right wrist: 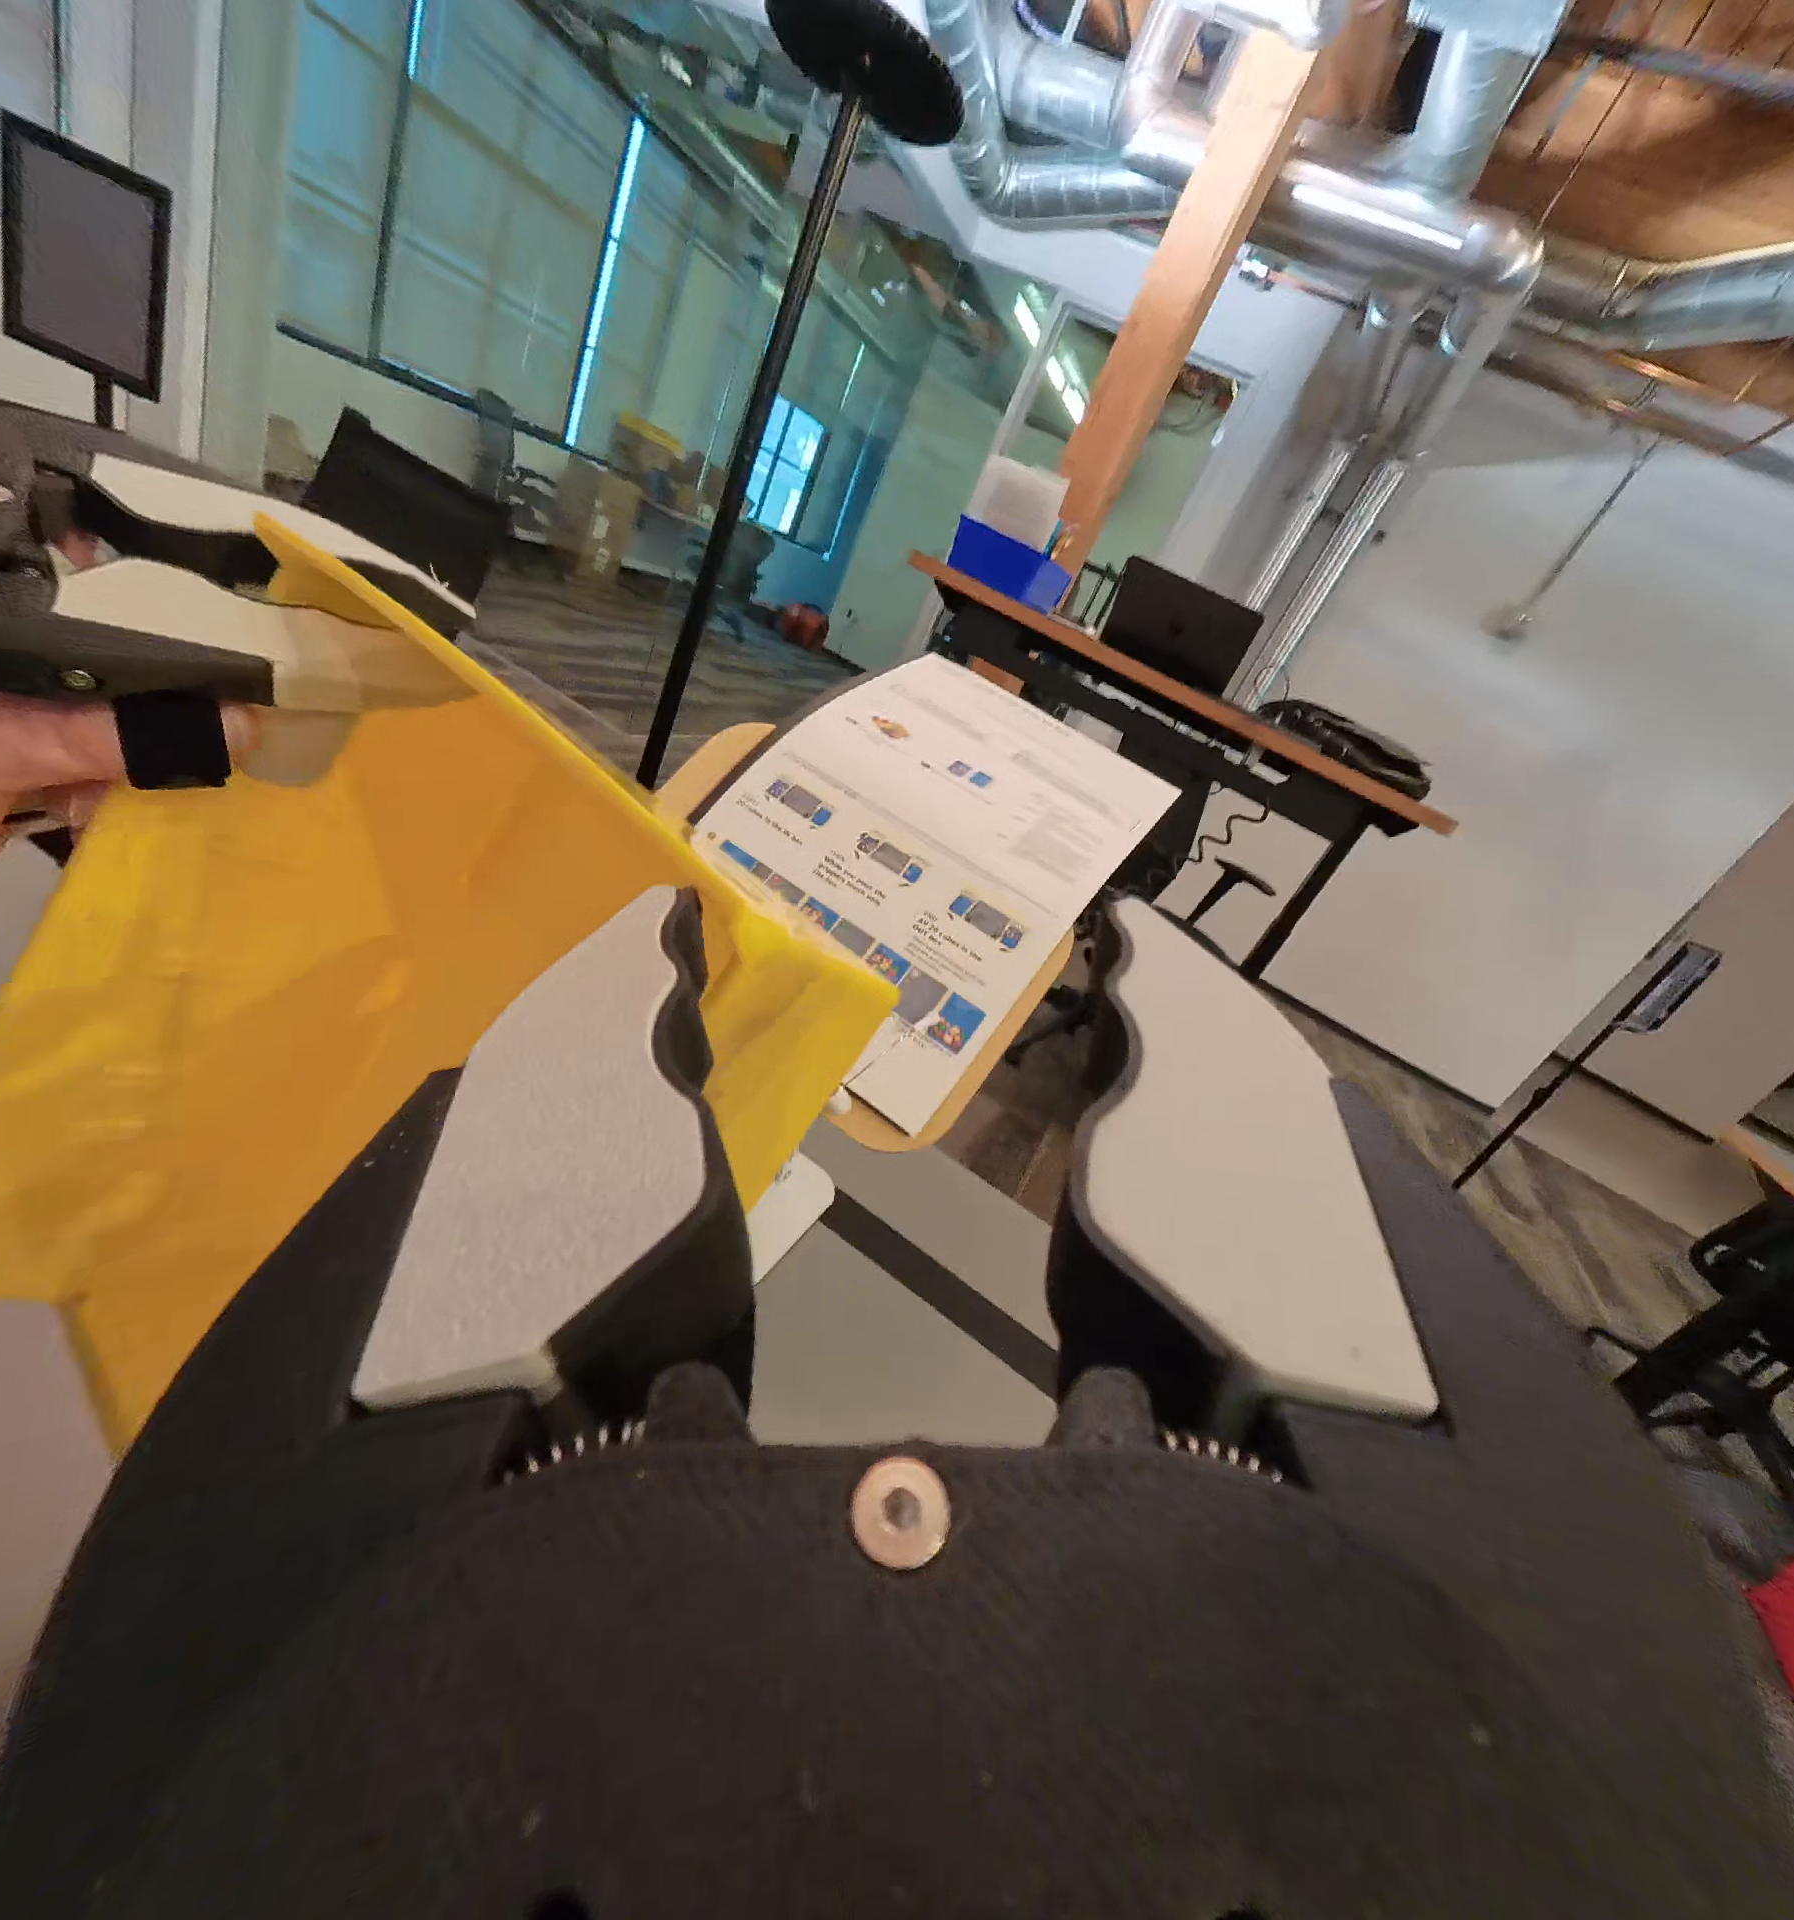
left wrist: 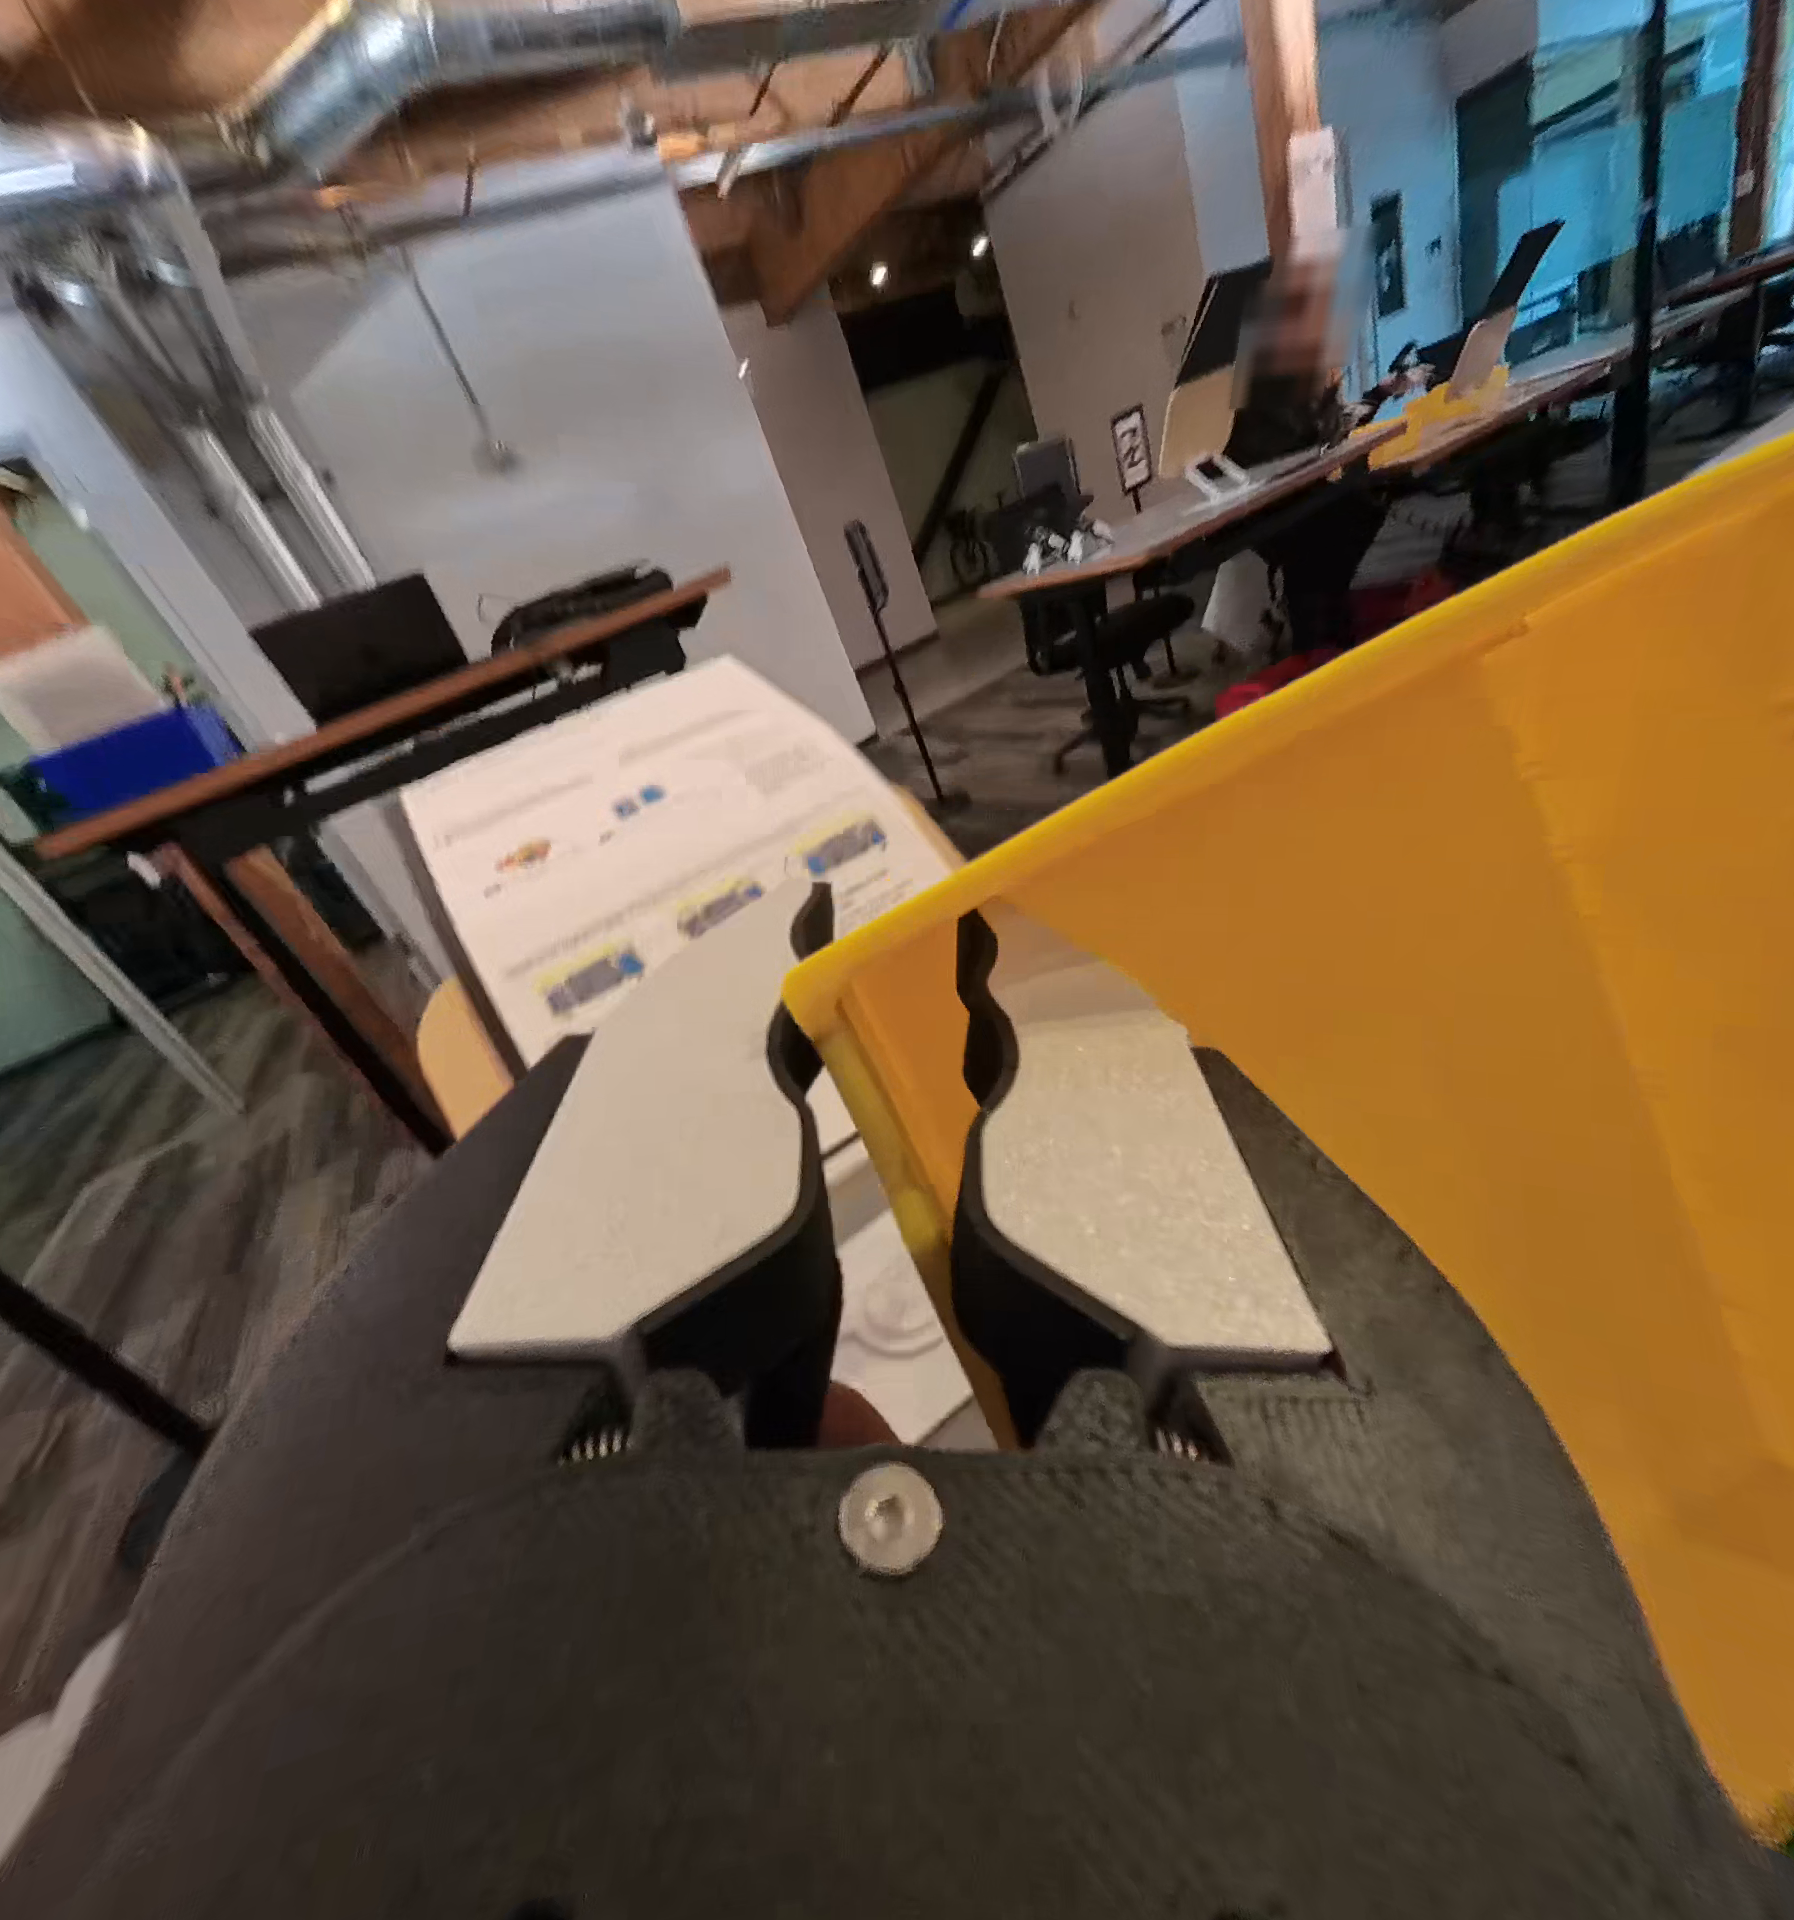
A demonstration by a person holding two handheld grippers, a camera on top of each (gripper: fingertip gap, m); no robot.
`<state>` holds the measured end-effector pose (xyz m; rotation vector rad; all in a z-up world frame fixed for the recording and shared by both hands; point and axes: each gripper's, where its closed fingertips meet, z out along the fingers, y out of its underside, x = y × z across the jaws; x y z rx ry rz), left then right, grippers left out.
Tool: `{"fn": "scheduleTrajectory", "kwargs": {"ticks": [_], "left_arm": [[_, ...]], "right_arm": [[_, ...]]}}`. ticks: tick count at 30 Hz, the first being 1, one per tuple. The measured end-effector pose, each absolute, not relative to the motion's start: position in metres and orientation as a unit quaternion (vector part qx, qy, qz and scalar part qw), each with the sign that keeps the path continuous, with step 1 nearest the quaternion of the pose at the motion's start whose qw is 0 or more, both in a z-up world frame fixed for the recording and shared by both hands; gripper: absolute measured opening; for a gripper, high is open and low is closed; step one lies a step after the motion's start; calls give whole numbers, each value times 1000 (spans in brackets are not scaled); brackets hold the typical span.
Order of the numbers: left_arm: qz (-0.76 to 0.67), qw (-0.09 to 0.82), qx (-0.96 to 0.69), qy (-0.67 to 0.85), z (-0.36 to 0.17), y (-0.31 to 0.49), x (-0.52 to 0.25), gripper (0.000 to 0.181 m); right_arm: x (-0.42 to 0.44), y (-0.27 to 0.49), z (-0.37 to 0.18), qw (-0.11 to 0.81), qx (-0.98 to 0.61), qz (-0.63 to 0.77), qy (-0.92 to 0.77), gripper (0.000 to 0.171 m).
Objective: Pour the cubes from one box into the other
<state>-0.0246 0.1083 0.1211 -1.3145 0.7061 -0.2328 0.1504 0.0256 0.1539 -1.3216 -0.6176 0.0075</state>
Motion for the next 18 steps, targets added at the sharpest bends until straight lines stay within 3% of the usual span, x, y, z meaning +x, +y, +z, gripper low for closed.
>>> {"fn": "scheduleTrajectory", "kwargs": {"ticks": [5,9,18], "left_arm": [[-79,706,-641,291,98,126,-64,22],[-86,652,-701,275,75,148,-97,22],[-142,524,-813,211,-20,194,-182,24]], "right_arm": [[131,1,152,767,-557,-98,-302,64],[151,4,127,744,-605,-67,-276,64],[260,22,6,638,-757,-5,-144,68]]}}
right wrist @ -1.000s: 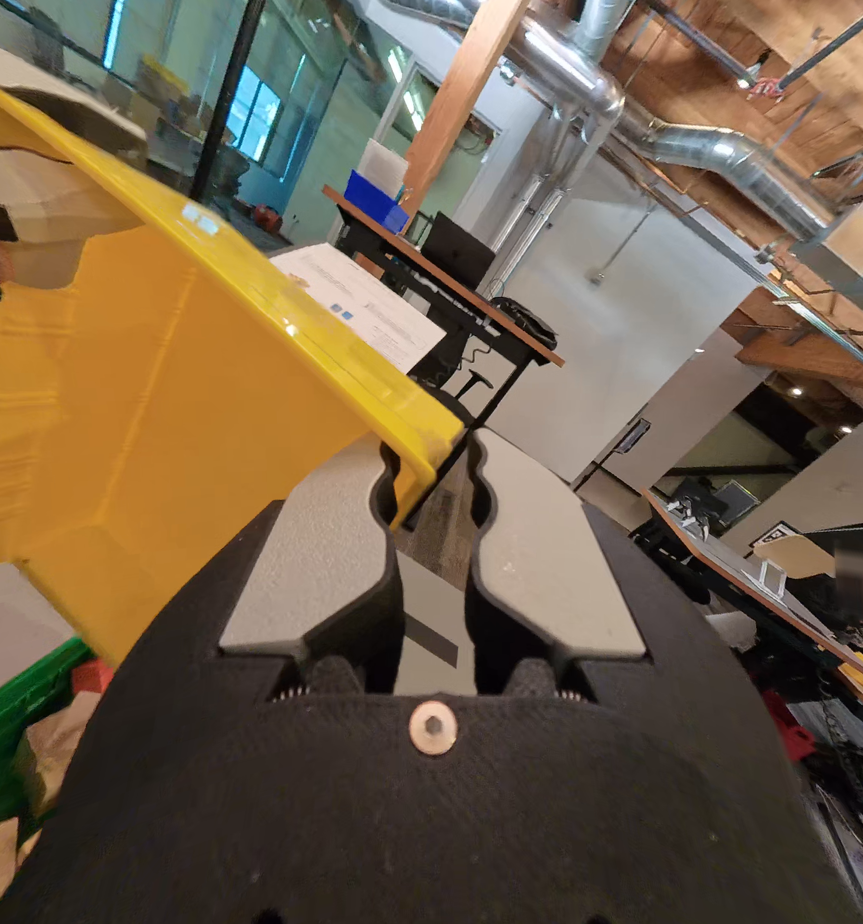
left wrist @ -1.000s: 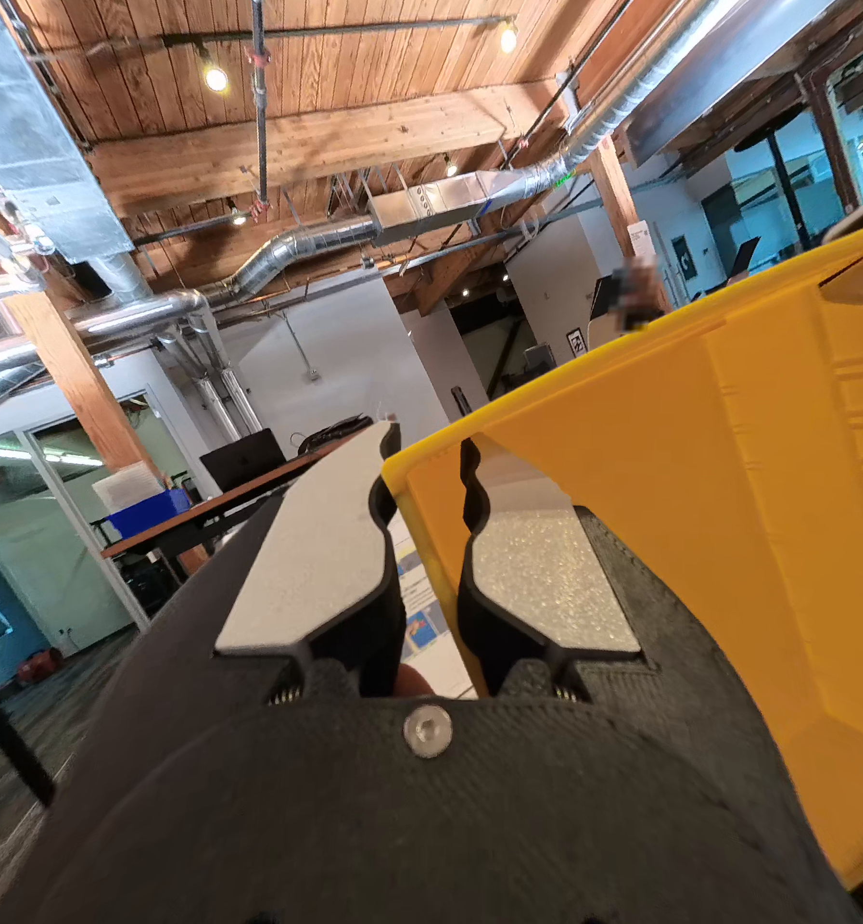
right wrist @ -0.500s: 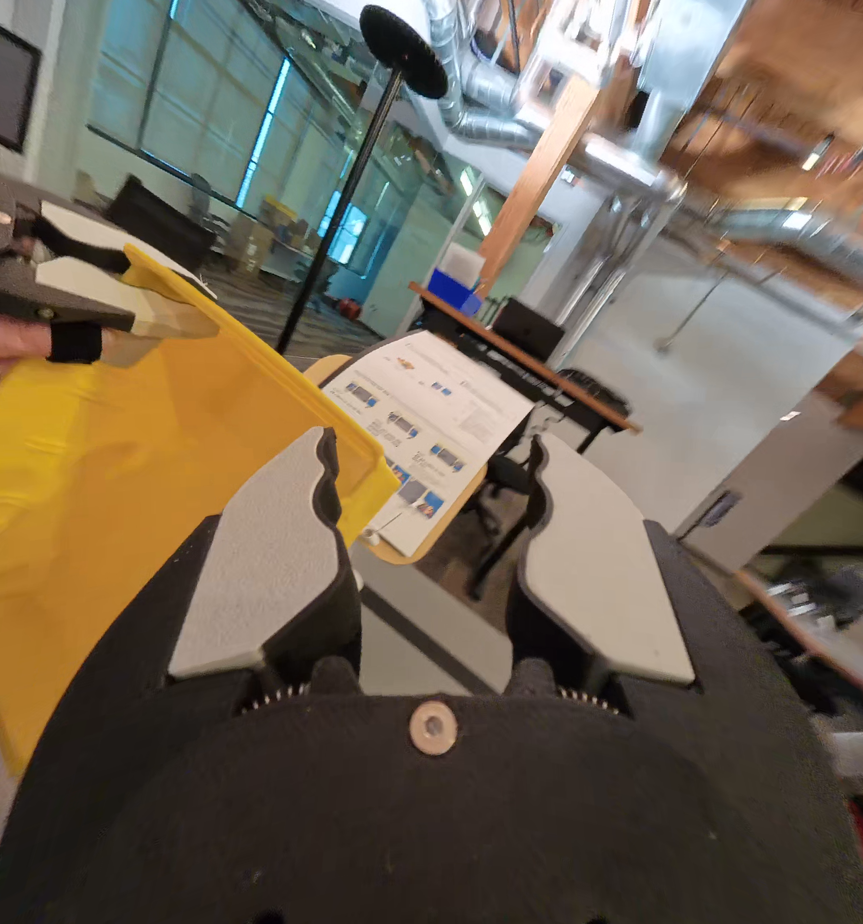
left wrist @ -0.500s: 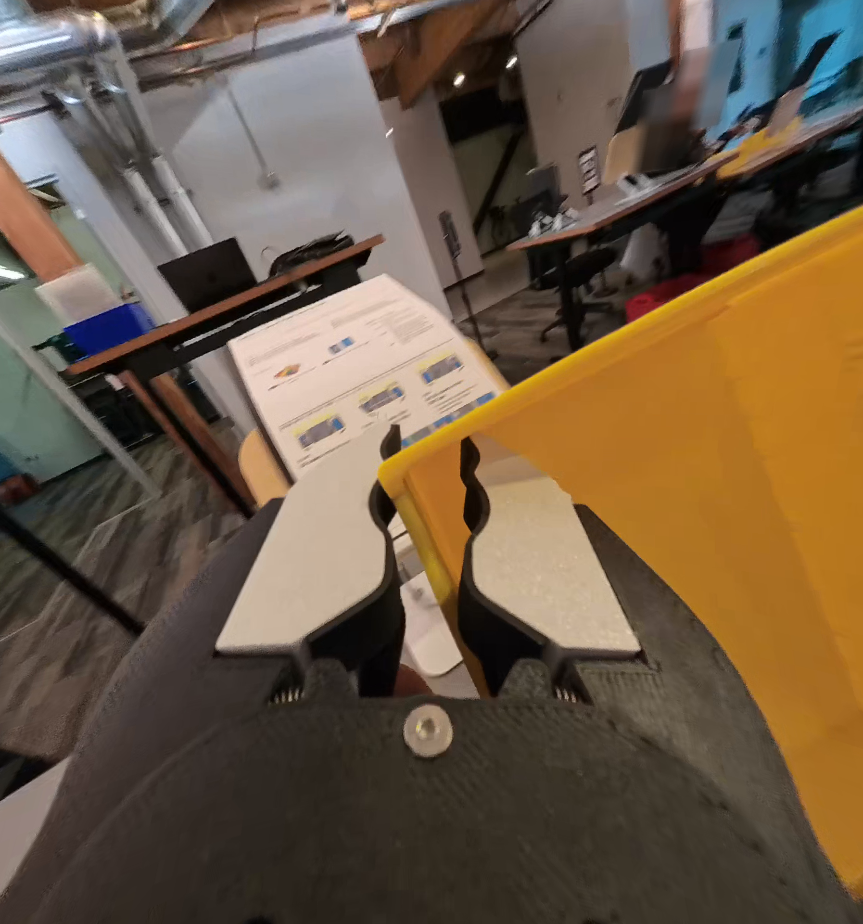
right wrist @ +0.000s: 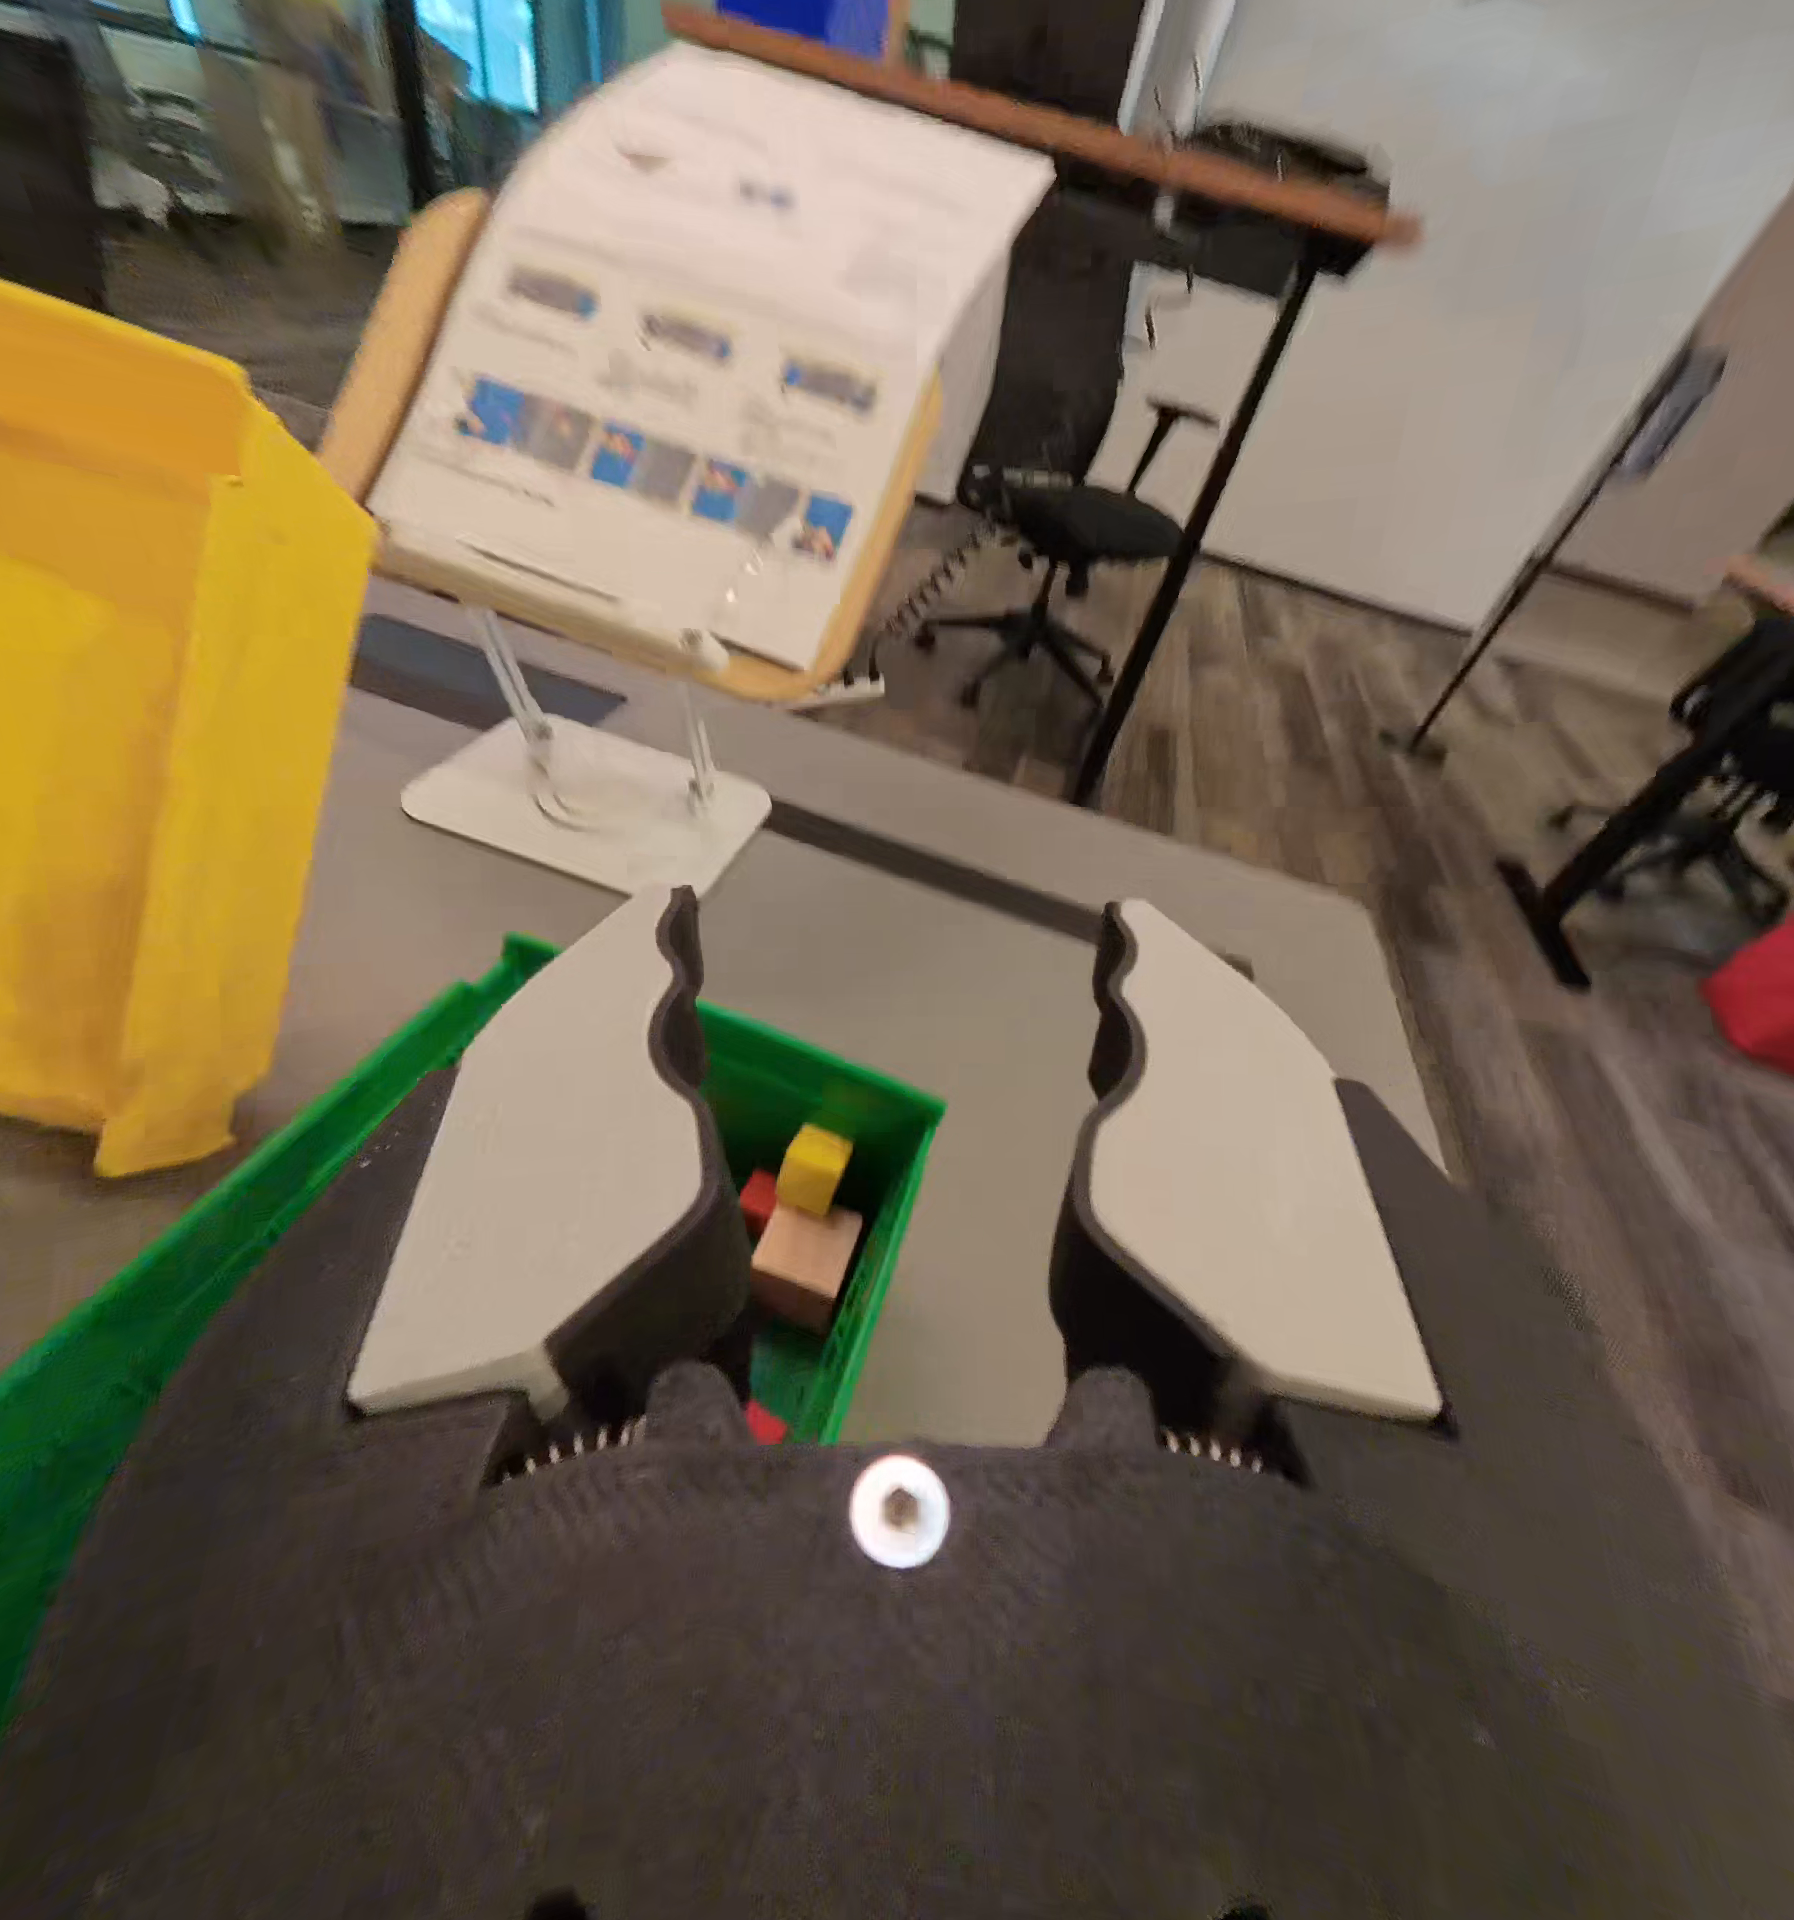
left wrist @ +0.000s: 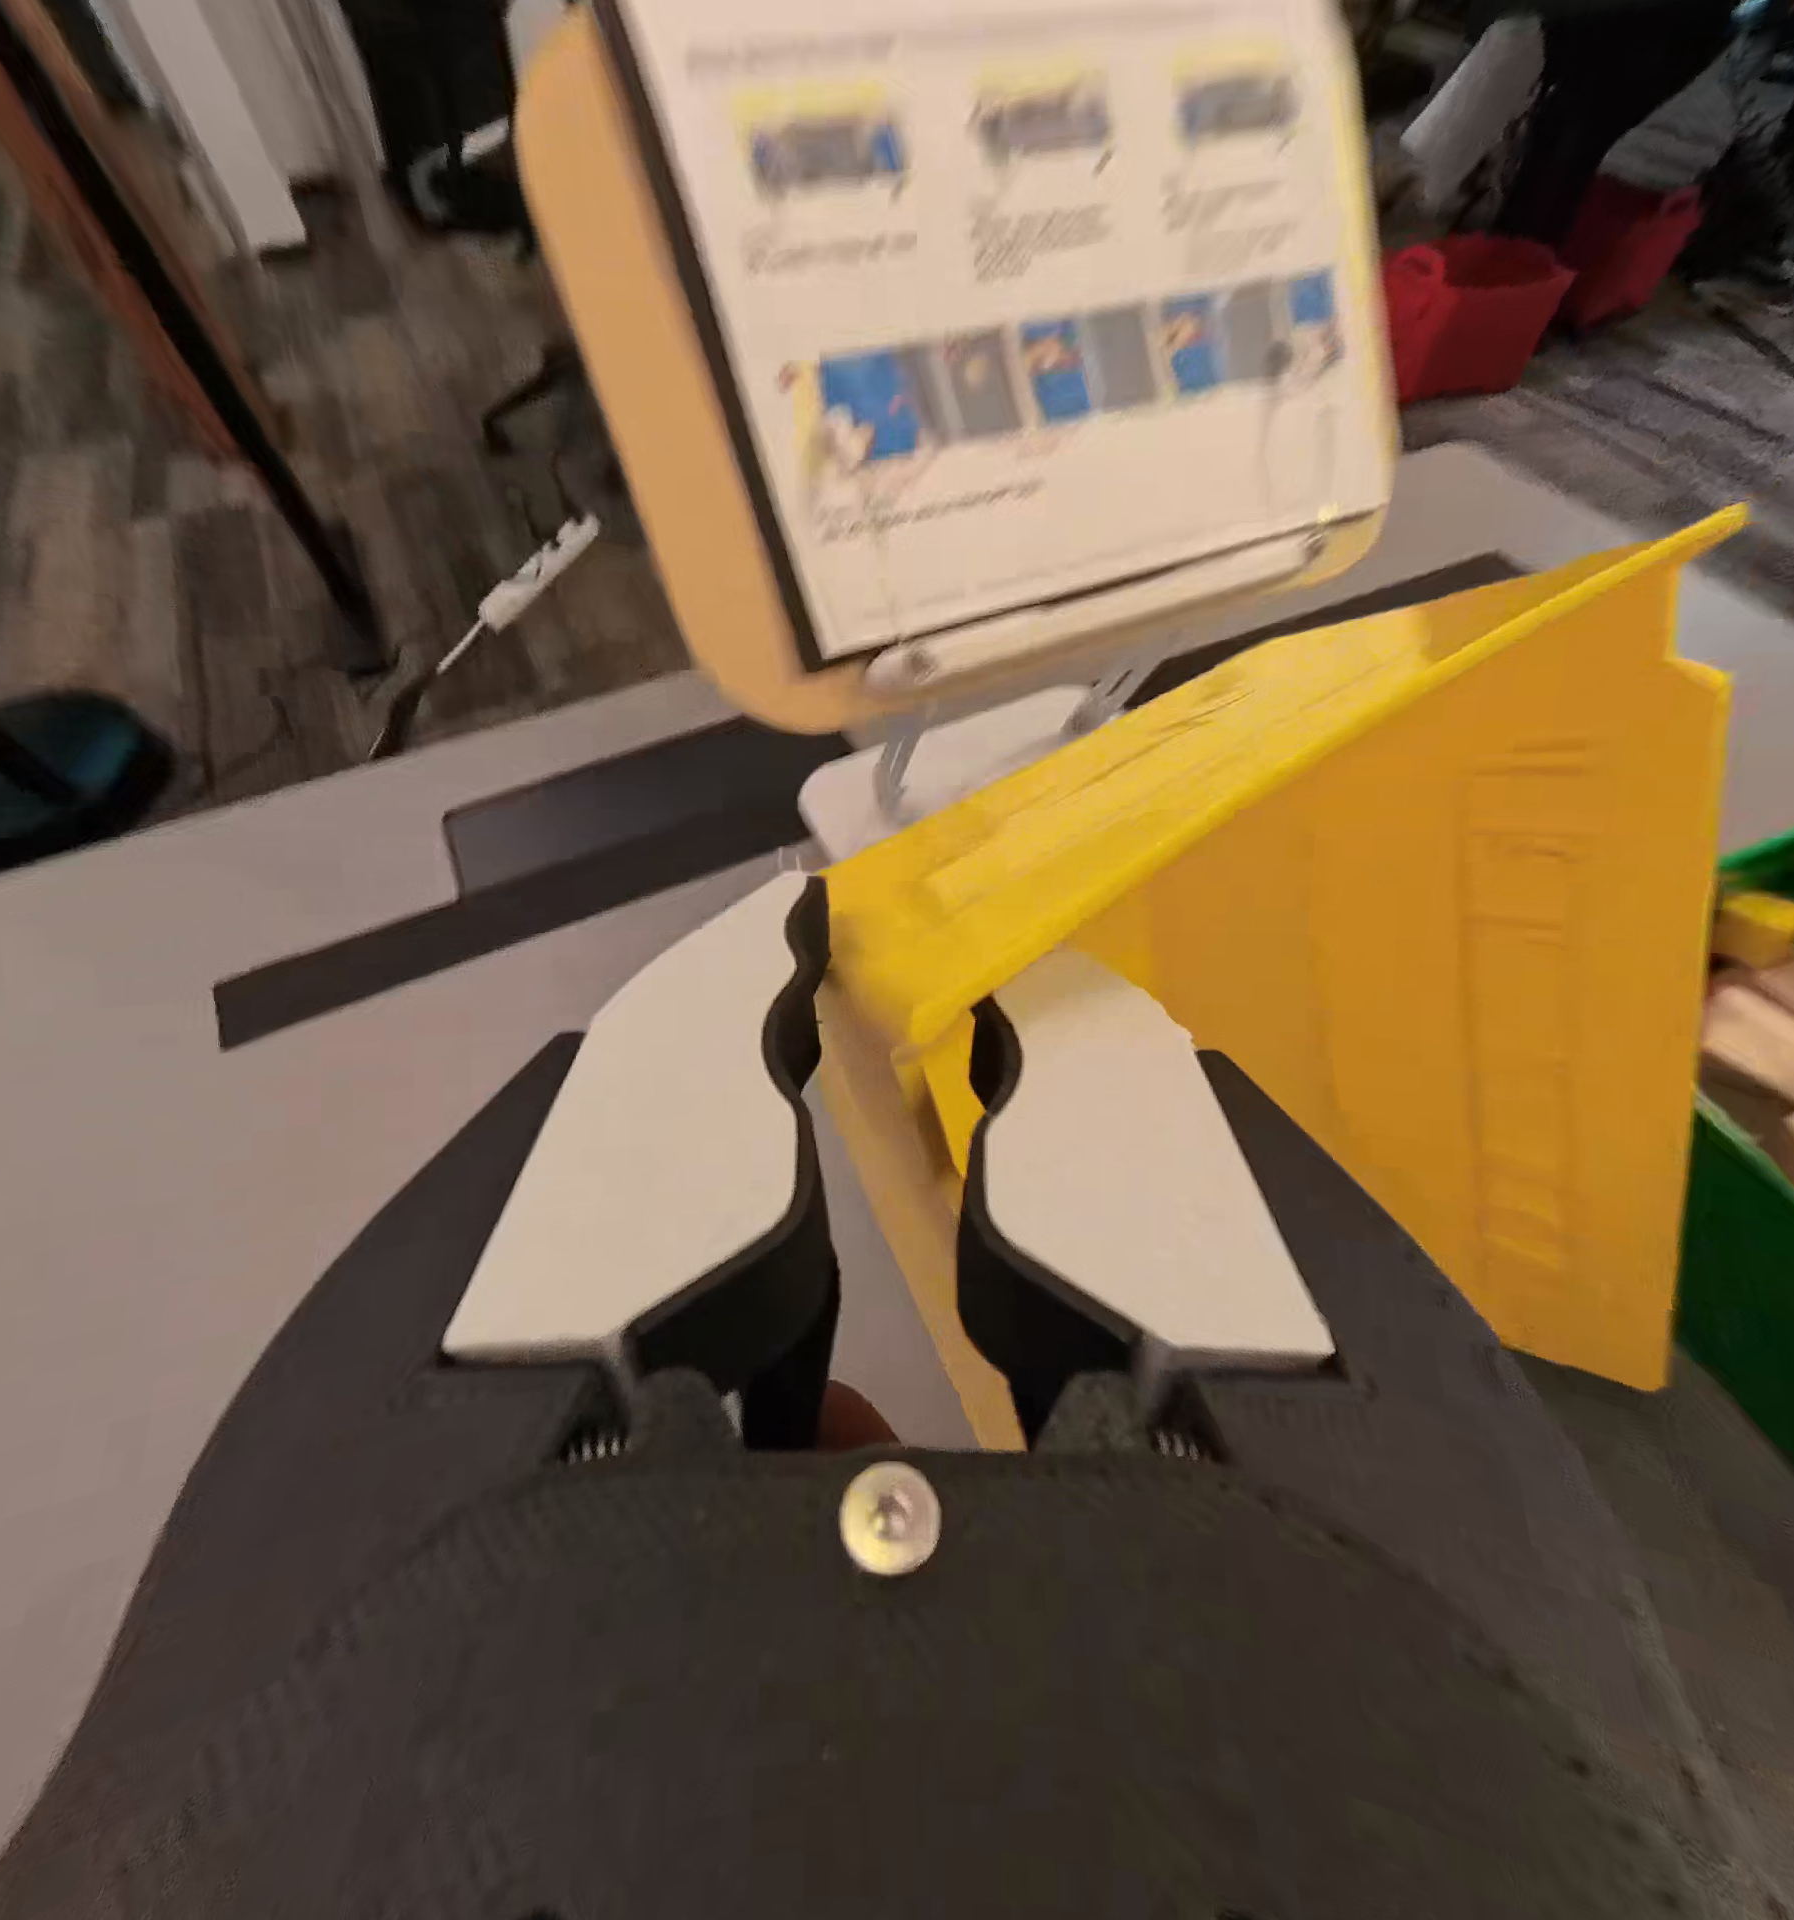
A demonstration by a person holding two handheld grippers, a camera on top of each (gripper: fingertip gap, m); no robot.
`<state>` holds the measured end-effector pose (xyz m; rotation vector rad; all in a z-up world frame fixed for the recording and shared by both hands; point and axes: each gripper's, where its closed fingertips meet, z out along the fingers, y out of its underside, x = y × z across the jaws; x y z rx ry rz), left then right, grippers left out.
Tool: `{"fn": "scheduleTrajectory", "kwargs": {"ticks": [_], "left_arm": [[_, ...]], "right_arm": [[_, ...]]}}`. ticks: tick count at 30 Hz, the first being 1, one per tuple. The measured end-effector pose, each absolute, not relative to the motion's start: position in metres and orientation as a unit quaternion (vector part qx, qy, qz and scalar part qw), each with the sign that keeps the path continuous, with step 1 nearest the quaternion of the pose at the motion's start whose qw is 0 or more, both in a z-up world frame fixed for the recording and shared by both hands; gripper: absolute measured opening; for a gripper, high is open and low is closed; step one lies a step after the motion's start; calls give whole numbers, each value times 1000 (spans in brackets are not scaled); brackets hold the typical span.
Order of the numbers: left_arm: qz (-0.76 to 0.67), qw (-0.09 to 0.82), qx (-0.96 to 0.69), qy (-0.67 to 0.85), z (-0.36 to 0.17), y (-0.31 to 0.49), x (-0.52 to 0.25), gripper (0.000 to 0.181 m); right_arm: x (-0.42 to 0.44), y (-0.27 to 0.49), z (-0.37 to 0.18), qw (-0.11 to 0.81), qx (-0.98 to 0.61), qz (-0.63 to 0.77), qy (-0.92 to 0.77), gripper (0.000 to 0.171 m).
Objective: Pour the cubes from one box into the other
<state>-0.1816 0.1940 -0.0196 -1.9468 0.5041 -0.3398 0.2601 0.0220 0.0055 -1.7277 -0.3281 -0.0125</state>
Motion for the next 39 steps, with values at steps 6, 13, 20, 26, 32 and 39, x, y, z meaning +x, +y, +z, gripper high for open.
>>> {"fn": "scheduleTrajectory", "kwargs": {"ticks": [6,13,20,26,32,39], "left_arm": [[-167,461,-857,158,-79,214,-220,25],[-100,421,-883,180,-134,244,-234,25],[-78,350,-918,171,-203,255,-246,45],[-39,403,-895,188,-181,235,-244,70],[-64,402,-899,163,-171,171,-240,74],[-60,371,-914,151,-221,93,-225,69]], "right_arm": [[293,16,-74,580,-809,22,-86,67],[289,8,-130,516,-851,72,-69,50],[290,9,-160,474,-876,47,-82,55],[295,7,-167,460,-883,54,-75,56],[283,6,-165,461,-879,119,-27,60],[251,-11,-196,410,-903,117,-58,63]]}}
